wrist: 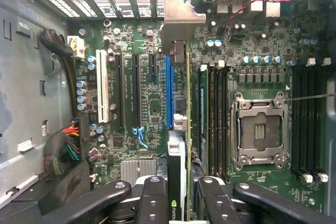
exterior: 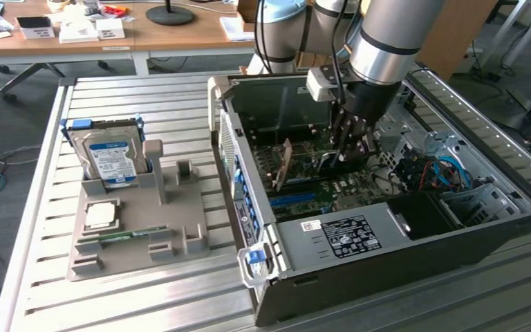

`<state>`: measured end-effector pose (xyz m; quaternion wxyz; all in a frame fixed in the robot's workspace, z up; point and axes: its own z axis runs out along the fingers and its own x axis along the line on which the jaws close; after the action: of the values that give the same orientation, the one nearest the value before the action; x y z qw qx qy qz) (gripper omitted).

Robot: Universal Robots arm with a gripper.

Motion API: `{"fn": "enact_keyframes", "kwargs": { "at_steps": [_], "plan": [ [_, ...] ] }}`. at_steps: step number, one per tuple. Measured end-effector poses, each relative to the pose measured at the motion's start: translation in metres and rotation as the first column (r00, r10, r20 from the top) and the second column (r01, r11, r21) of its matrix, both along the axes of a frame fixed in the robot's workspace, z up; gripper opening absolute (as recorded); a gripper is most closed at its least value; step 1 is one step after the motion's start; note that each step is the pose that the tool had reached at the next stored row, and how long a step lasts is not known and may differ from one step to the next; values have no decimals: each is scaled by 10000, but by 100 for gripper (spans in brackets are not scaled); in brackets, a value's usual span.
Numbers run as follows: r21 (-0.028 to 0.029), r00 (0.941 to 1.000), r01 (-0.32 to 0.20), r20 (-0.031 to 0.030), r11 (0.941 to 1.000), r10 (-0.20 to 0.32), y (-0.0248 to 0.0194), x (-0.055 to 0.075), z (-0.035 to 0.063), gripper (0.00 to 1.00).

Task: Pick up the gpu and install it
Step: 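Insert the gpu into the slot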

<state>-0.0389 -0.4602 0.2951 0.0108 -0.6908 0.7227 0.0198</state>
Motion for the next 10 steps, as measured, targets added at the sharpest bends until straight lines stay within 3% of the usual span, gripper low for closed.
{"fn": "enact_keyframes", "kwargs": {
  "at_steps": [10],
  "plan": [
    [2,9999,-170,8,9999,170,0,-32,-16,27]
  ]
}}
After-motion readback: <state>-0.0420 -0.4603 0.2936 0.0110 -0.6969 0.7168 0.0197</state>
